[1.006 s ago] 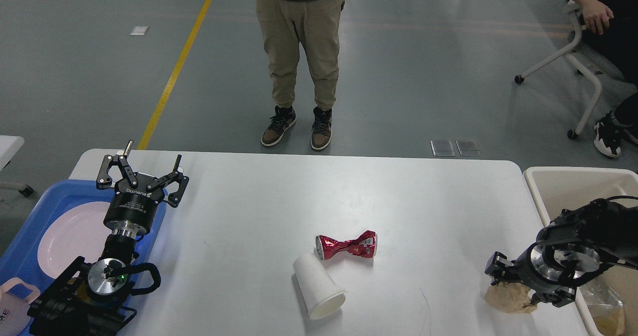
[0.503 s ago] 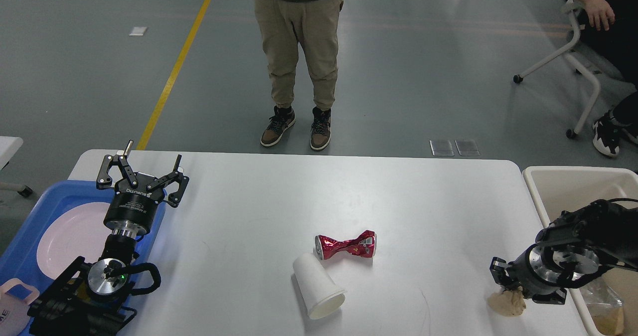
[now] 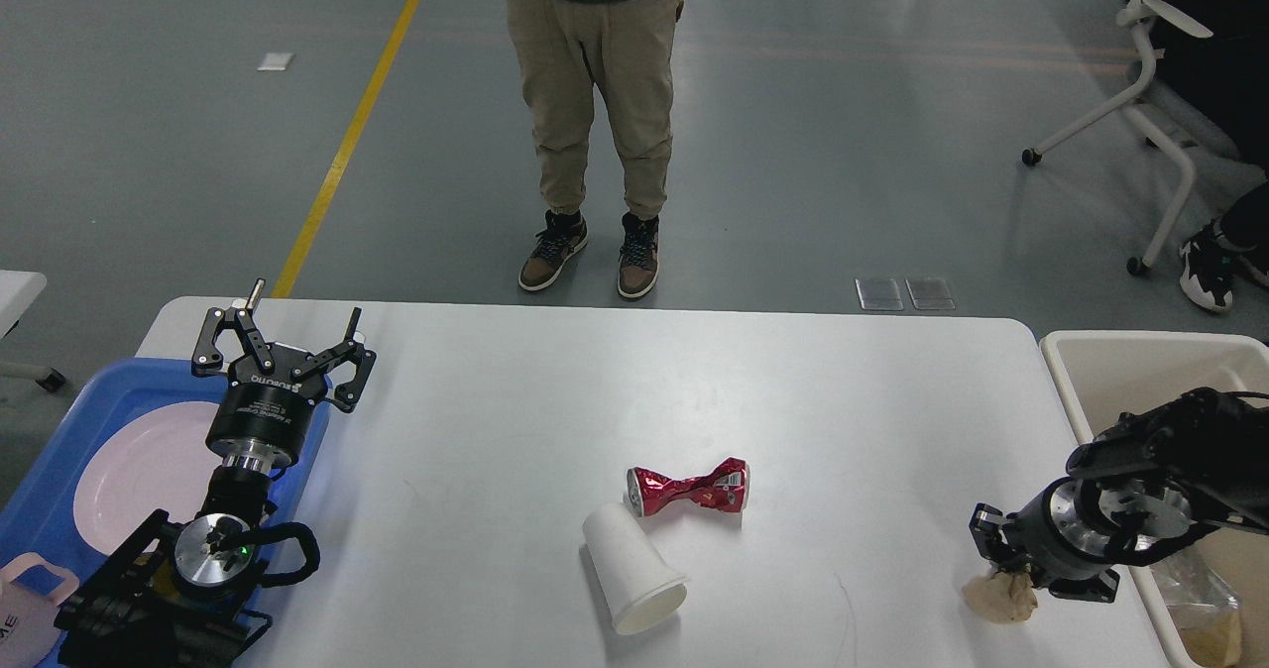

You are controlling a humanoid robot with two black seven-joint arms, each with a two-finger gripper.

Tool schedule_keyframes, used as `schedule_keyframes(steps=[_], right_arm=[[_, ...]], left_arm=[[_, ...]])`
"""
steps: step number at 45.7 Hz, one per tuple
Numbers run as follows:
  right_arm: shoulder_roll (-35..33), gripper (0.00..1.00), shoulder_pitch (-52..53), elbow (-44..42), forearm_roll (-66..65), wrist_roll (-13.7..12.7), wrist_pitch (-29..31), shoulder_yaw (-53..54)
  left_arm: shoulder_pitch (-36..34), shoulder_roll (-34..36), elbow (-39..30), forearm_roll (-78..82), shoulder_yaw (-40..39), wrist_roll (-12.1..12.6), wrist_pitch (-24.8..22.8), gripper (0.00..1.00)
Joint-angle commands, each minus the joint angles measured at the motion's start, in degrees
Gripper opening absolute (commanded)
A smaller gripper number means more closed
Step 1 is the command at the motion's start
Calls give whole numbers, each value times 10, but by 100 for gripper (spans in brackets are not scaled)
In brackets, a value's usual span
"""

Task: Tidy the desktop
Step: 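Lower the right gripper and grasp the crumpled beige paper, then carry the beige paper into the bin and release it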

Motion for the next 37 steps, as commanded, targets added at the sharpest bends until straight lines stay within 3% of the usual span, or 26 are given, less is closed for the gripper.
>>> schedule_keyframes(steps=[1,10,25,30,37], right_arm=[[-22,0,31,36,5,-1,9,-3],[-82,0,168,131,6,-14,79,-38],[-92,0,529,282,7,-15,225,-211],[-87,0,572,297,23,-15,257,-227],[-90,0,575,297,25,-15,249,-230]], left_arm=[[0,0,0,0,0,0,0,96],[0,0,0,0,0,0,0,96],[0,0,1,0,0,0,0,96],[0,0,0,0,0,0,0,96],[0,0,0,0,0,0,0,96]])
